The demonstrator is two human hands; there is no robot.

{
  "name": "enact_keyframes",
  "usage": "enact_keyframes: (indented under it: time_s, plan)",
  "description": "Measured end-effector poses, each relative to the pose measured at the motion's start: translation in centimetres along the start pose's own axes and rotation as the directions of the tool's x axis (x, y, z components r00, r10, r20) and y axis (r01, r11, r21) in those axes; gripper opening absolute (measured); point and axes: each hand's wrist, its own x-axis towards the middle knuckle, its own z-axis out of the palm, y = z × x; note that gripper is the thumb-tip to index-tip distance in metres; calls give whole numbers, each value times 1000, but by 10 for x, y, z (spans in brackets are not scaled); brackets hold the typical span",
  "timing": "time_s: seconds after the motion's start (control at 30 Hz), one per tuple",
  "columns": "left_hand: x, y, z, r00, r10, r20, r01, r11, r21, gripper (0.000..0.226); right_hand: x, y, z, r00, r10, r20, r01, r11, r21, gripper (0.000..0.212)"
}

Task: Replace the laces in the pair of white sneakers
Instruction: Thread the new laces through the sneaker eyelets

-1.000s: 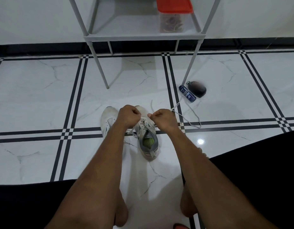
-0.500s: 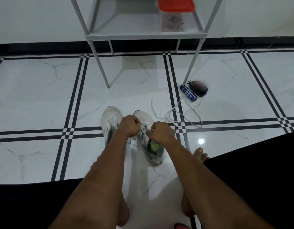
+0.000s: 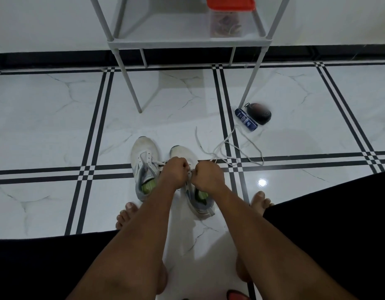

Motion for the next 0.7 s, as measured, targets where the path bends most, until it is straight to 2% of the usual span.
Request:
enact_keyframes:
  time_s: [0.2, 0.37, 0.47, 0.57, 0.7]
  plan:
    - [-5, -1, 6, 999, -18, -51, 17, 1000, -13, 22, -6, 9, 7, 995, 92, -31, -83, 972, 222, 31]
    - [-8, 0, 10, 997, -31, -71, 26, 998, -65, 17, 1, 17, 12, 980, 200, -12, -187, 931, 314, 42]
    - [-7, 3, 12, 998, 18, -60, -21, 998, -55, 15, 2, 23, 10, 967, 254, 18, -244, 905, 349, 50]
    - [-6, 9, 12, 998, 60, -26, -61, 998, -28, 12, 3, 29, 9, 950, 307, 50, -300, 861, 410, 52]
    - [-4, 16, 9, 996, 79, 29, -79, 997, 15, 15, 7, 40, 16, 927, 352, 129, -362, 752, 551, 48]
